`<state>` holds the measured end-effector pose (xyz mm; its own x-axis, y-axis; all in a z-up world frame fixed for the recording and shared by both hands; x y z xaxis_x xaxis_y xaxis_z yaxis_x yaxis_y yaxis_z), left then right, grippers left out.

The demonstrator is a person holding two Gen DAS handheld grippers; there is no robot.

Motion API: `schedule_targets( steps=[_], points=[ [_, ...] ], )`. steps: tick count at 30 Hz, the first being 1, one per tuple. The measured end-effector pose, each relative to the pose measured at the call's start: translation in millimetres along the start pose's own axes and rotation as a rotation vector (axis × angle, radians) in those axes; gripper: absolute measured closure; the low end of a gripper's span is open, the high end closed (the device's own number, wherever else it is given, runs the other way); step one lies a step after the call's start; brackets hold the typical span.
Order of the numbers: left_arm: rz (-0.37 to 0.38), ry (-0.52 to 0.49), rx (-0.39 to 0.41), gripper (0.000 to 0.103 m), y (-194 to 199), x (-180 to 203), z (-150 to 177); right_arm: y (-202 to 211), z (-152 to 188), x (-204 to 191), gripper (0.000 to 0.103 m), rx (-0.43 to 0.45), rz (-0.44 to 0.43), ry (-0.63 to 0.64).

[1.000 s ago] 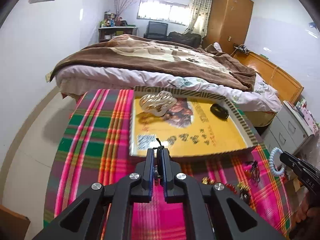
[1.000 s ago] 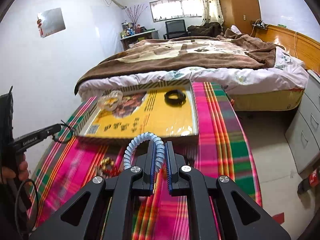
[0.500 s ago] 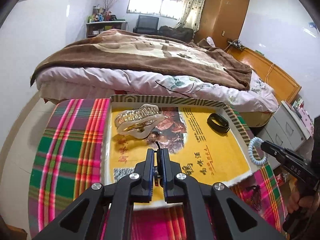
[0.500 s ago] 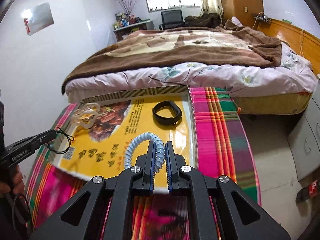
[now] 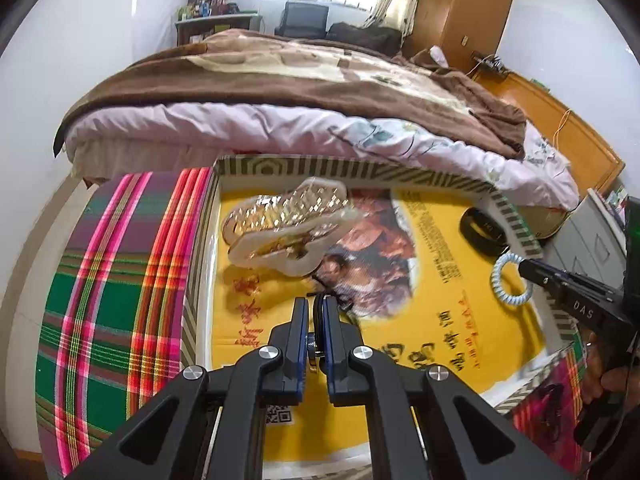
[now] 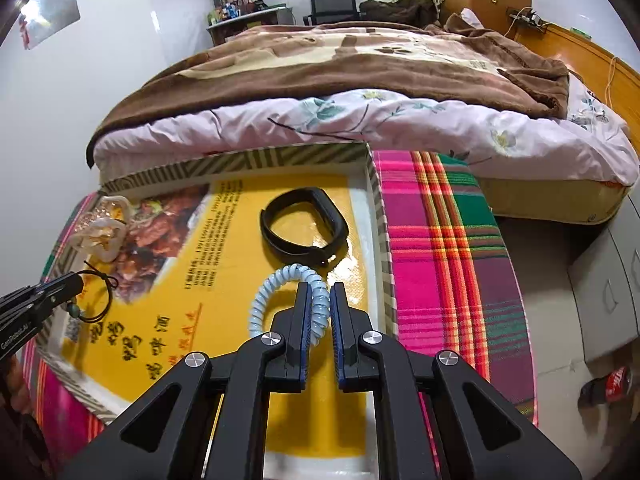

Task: Organize jewelry
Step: 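Carry the black hair tie and blue coiled tie over the yellow box with both tools, then open both tools to drop the two hair ties into the box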

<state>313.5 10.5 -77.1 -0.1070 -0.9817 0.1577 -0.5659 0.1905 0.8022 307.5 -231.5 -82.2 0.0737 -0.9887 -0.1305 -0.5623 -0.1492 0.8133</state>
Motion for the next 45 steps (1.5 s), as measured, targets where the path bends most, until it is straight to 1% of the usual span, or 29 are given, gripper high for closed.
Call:
schedule_targets(
  steps=[3, 5, 7, 9, 11, 12, 14, 15, 16, 17, 20, 22, 24, 25, 26, 27, 31, 34, 36, 42, 45],
  points=[
    [-0.015, 0.012, -0.014, 0.095, -6.4, -5.2, 1.9, -7.9, 2.3, 2.2, 0.093, -0.021, 0.003, 0.003],
    [-0.032, 0.017, -0.032, 0.094, -10.6, -8.4, 3.9, -8.9, 2.2, 2.0, 0.093, -0.016, 0.004, 0.008],
    [-0.034, 0.024, -0.035, 0.088, -11.4, -10.1, 5.2, -10.0, 1.9, 1.7, 0.093, -0.019, 0.005, 0.008],
    [-0.035, 0.026, -0.037, 0.069, -11.4, -11.1, 6.4, -11.4, 1.5, 0.4, 0.093, -0.022, 0.008, 0.013],
    [-0.033, 0.025, -0.037, 0.059, -10.4, -10.8, 7.1, -12.5, 0.8, -1.6, 0.093, -0.026, 0.012, 0.016],
    [-0.035, 0.024, -0.036, 0.056, -10.0, -11.2, 7.2, -13.0, 0.8, -2.1, 0.093, -0.026, 0.016, 0.018],
    [-0.045, 0.024, -0.036, 0.055, -8.9, -12.2, 7.0, -13.1, 1.1, -2.6, 0.093, -0.024, 0.022, 0.020],
    [-0.048, 0.023, -0.037, 0.052, -8.5, -12.6, 7.5, -13.4, 0.8, -2.8, 0.093, -0.024, 0.023, 0.020],
    [-0.048, 0.024, -0.037, 0.050, -7.8, -12.4, 7.6, -13.3, 1.1, -2.9, 0.092, -0.025, 0.025, 0.019],
    [-0.044, 0.021, -0.035, 0.047, -6.4, -11.8, 8.2, -13.1, 1.0, -3.3, 0.088, -0.024, 0.024, 0.018],
    [-0.057, 0.006, -0.029, 0.040, -1.6, -9.1, 9.6, -9.8, 1.3, -4.2, 0.086, -0.019, 0.016, 0.014],
    [-0.062, 0.005, -0.024, 0.038, 2.9, -8.4, 10.4, -5.0, 1.3, -5.0, 0.083, -0.009, 0.011, 0.014],
    [-0.070, 0.000, -0.016, 0.034, 10.3, -6.3, 12.0, 1.5, 1.7, -6.3, 0.073, 0.004, 0.002, 0.012],
    [-0.075, -0.001, -0.012, 0.033, 13.7, -5.8, 12.8, 5.0, 2.2, -7.3, 0.065, 0.011, -0.006, 0.012],
    [-0.080, -0.005, -0.004, 0.029, 19.0, -4.7, 14.7, 8.2, 2.9, -8.8, 0.063, 0.016, -0.011, 0.014],
    [-0.082, -0.012, 0.008, 0.026, 26.0, -2.6, 16.3, 12.7, 3.8, -9.9, 0.063, 0.023, -0.014, 0.014],
    [-0.077, -0.017, 0.031, 0.025, 49.3, 3.1, 22.8, 31.0, 9.0, -14.3, 0.063, 0.046, -0.022, 0.019],
    [-0.082, -0.031, 0.050, 0.025, 67.9, 8.1, 29.6, 47.9, 15.7, -18.4, 0.063, 0.067, -0.039, 0.017],
    [-0.071, -0.036, 0.061, 0.025, 80.5, 11.6, 35.3, 60.1, 20.6, -20.9, 0.063, 0.081, -0.055, 0.015],
    [-0.059, -0.045, 0.086, 0.024, 115.5, 16.2, 62.9, 93.9, 44.4, -26.0, 0.063, 0.112, -0.085, 0.019],
    [-0.035, -0.055, 0.084, 0.024, 127.2, 18.4, 80.4, 107.7, 61.7, -26.2, 0.063, 0.118, -0.101, 0.007]
  ],
)
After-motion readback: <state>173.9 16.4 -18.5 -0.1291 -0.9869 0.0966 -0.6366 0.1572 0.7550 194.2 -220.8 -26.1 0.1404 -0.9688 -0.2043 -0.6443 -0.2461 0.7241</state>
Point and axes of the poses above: each gripper's, at about its wrist camera, not at the fingertips, and y roughly against the way its jaws point, x to its right, z to its underside, the point moved 6 cm from there along -y, roughly the way its jaws point, and after that the axes turned 1 degree about -x, right-handed, at the moved point
